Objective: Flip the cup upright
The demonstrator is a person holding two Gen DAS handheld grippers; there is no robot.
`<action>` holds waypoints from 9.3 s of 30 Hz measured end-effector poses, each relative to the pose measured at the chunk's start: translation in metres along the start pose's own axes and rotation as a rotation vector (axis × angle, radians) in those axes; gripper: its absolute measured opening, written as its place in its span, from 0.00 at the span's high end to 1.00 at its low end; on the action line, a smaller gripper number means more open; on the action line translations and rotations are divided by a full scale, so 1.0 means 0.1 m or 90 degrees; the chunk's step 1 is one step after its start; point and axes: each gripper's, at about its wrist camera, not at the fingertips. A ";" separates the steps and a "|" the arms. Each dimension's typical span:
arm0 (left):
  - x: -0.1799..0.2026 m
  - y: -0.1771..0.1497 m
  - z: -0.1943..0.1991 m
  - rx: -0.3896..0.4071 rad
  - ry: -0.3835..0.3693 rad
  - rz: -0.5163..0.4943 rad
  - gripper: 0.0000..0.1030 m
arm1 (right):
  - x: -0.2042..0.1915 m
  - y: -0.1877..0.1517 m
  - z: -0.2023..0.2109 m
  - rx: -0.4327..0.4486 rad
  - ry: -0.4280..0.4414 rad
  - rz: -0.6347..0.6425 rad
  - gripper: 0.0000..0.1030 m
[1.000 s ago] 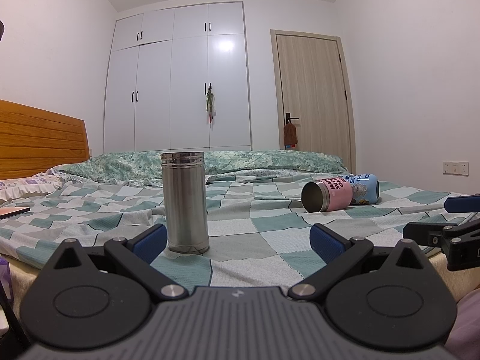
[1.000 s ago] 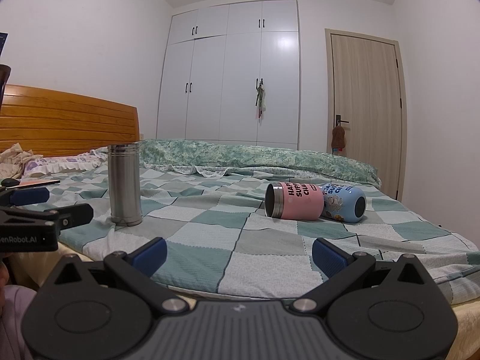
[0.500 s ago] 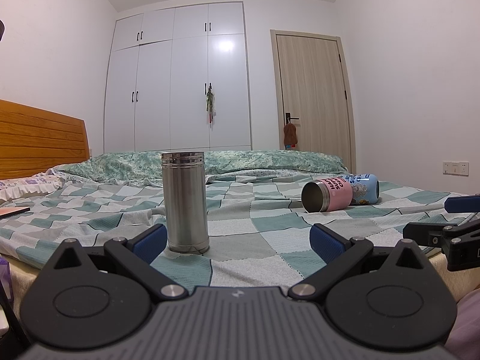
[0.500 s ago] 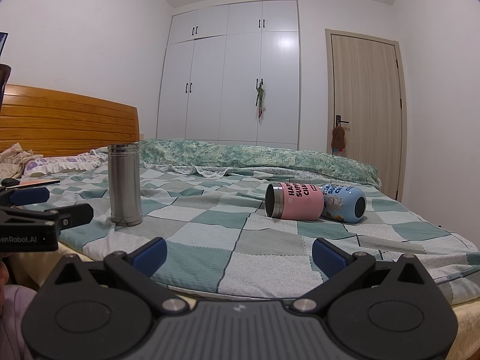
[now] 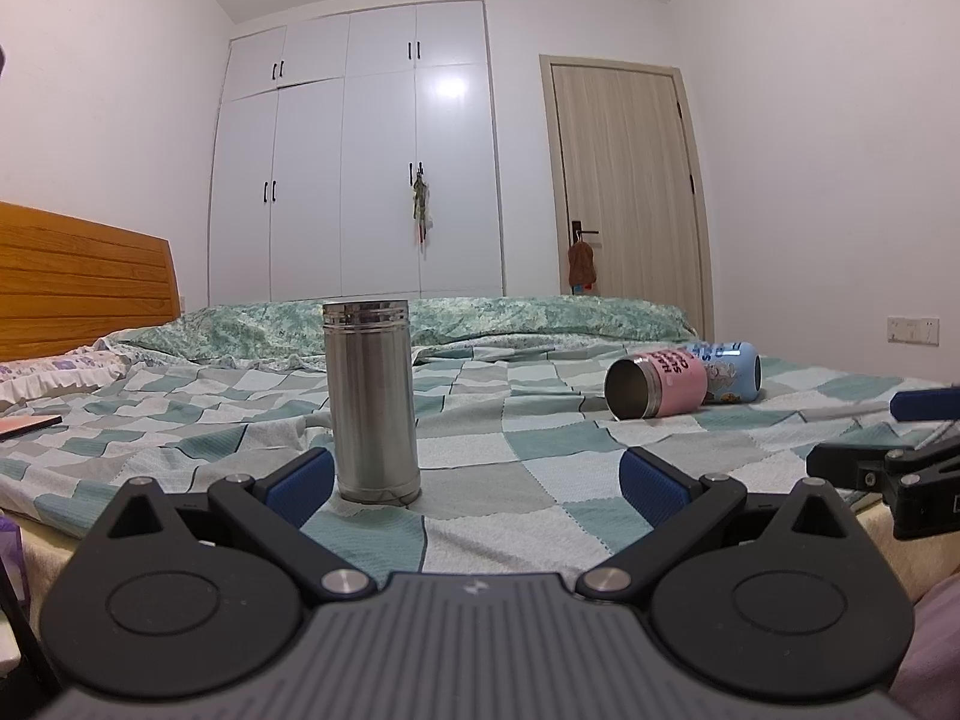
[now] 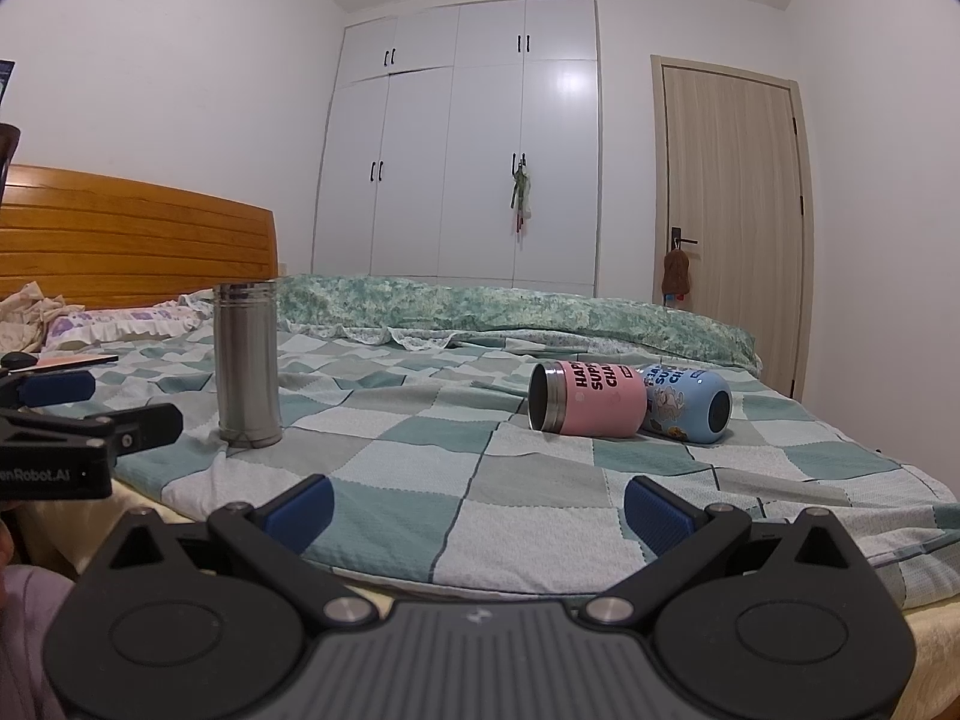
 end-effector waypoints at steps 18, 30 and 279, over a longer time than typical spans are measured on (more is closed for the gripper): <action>0.93 0.77 -1.15 -0.066 -0.162 -0.174 0.00 | 0.99 0.48 -0.65 -0.033 0.011 0.032 0.00; 1.82 0.78 -2.54 -0.163 -0.163 -0.341 0.00 | 1.83 0.66 -1.54 -0.135 -0.019 0.084 0.00; -0.03 0.12 0.14 -0.033 -0.048 0.052 0.00 | -0.05 0.08 0.33 0.014 -0.014 0.007 0.00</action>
Point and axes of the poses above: each gripper's, at about its wrist camera, not at the fingertips, and z roughly against the way its jaws point, x to its right, y to its top, and after that the axes turned 8 degrees about z, right-handed
